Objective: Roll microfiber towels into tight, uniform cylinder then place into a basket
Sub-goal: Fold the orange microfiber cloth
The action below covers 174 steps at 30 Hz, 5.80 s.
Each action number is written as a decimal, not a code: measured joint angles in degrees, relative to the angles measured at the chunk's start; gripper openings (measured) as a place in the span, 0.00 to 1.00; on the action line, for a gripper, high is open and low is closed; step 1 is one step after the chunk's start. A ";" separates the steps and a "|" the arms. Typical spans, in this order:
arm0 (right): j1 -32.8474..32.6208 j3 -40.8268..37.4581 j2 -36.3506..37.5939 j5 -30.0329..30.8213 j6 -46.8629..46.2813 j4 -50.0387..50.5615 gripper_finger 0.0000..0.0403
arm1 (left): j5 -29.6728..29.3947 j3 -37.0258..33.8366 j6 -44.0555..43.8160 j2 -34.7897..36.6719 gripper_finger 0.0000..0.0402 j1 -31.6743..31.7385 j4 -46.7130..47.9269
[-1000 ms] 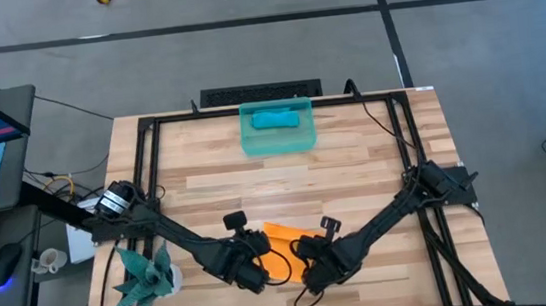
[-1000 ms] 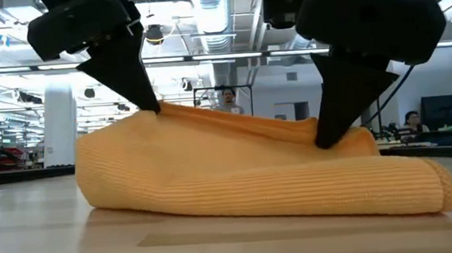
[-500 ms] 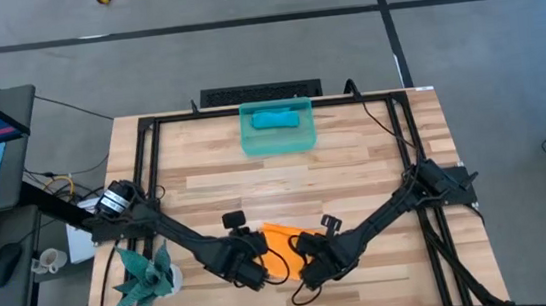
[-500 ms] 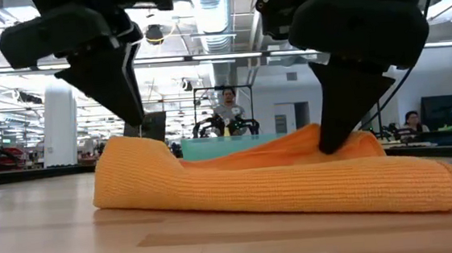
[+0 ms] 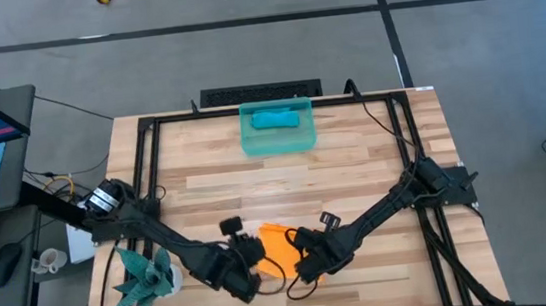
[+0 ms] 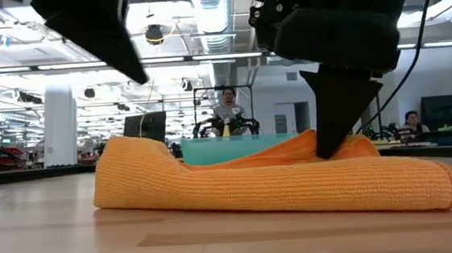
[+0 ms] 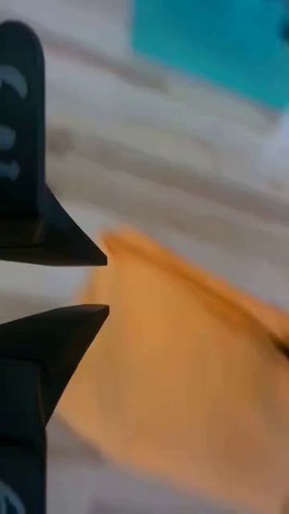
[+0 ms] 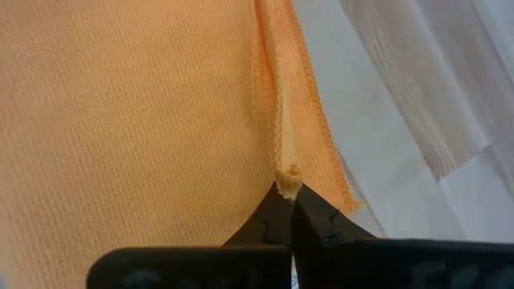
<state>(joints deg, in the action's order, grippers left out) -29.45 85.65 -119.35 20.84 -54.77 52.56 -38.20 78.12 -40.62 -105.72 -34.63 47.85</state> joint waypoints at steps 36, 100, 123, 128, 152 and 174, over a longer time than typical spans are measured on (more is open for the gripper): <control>0.72 0.00 0.02 -4.11 -2.13 -0.11 0.06 | 12.33 -18.90 -3.92 0.16 0.14 0.32 -33.16; 10.42 1.29 3.67 -11.95 30.14 -28.83 0.06 | -2.97 -23.22 4.65 21.26 0.14 -8.90 -27.13; 14.24 -16.06 3.72 -18.45 25.82 -47.52 0.01 | -3.10 -23.22 3.32 21.26 0.14 -8.85 -26.29; 14.22 -17.78 3.76 -18.45 24.05 -47.82 0.02 | -3.20 -23.22 3.32 21.26 0.14 -8.83 -26.29; 15.61 -19.85 4.02 11.65 -13.54 -28.49 0.02 | -3.21 -23.22 3.30 21.26 0.14 -8.83 -26.29; 4.65 -19.16 17.82 25.11 -5.69 -23.77 0.03 | -8.38 -23.27 2.37 17.94 0.14 -3.93 -29.62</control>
<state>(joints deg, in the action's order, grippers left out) -24.80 66.49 -101.53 45.95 -60.46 28.80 -46.58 54.85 -38.25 -87.78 -38.56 18.24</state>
